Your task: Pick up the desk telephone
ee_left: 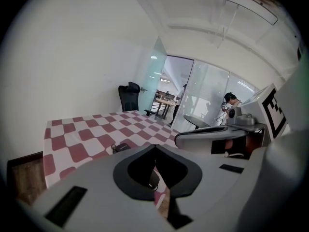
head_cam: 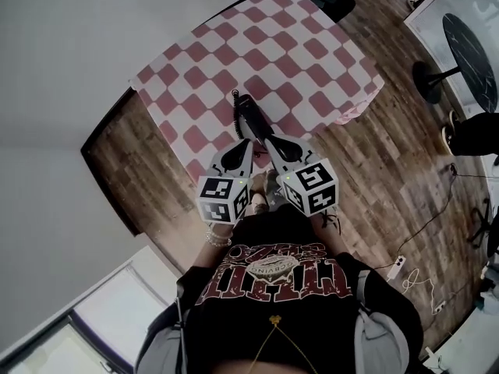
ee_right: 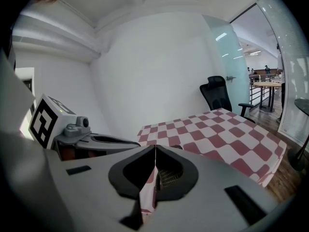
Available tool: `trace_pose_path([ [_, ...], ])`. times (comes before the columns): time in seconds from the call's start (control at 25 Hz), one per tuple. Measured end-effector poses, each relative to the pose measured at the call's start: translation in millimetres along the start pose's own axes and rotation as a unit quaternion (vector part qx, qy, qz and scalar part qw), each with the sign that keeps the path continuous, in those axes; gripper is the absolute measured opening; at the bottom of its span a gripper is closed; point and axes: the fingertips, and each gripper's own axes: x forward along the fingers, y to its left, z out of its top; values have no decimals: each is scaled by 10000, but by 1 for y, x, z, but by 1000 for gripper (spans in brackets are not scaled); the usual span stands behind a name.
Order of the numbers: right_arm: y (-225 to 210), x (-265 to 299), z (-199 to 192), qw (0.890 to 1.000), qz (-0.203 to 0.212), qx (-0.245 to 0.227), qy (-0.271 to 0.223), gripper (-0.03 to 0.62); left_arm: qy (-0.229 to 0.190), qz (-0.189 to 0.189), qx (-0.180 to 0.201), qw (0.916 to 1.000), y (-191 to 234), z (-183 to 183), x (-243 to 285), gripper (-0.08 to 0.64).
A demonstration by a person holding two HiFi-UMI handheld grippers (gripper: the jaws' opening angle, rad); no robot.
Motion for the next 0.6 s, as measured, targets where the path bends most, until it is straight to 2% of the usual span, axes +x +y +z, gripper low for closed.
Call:
trace_pose_path([
  [0.32,-15,32,3,9990,289,-169,284,18,150,229,-220,9994,24,1,20,6],
  [0.6,-28,50,4,9974,527,-233,443,18,401,346,-239,9983,33,-2,37,8],
])
